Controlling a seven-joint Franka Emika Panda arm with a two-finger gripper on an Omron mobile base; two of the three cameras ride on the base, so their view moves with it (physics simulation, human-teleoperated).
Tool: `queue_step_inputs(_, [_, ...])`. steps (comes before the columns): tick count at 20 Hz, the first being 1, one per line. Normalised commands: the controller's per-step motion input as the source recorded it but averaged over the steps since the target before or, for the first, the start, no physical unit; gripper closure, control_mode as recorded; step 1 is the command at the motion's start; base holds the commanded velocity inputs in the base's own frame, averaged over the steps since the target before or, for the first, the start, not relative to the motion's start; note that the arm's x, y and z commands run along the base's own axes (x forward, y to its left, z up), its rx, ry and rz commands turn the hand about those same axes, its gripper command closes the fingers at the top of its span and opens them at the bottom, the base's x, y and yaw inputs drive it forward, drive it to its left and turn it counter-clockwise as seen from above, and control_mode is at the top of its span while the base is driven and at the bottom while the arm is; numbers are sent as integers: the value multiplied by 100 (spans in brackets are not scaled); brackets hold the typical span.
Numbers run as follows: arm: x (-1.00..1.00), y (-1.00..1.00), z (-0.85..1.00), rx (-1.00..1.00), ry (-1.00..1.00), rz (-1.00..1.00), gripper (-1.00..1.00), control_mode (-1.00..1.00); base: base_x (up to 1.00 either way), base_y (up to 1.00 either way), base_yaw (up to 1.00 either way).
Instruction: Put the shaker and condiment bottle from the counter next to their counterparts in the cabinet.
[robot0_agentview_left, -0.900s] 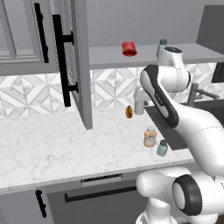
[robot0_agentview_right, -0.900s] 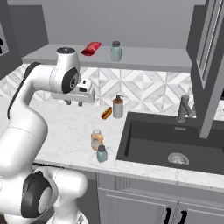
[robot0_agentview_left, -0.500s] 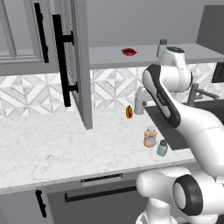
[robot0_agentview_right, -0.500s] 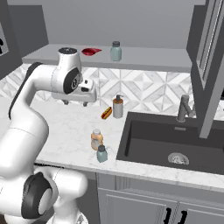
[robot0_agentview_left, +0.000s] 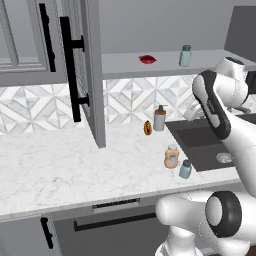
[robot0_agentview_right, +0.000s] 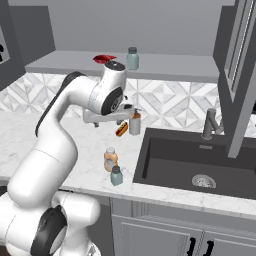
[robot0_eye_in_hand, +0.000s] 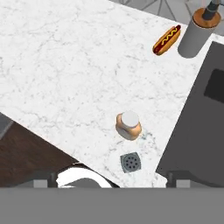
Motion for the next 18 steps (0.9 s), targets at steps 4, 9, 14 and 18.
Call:
queue_step_inputs(4, [-8, -68, -15, 12, -9, 39, -100, -100, 0, 0, 0])
queue_step_inputs(9, [-20, -55, -4, 16, -10, 23, -100, -100, 0, 0, 0])
queue_step_inputs(14, [-7, -30, -7, 11, -6, 10, -100, -100, 0, 0, 0])
queue_step_inputs(18, [-15, -6, -14, 7, 0, 2, -100, -100, 0, 0, 0])
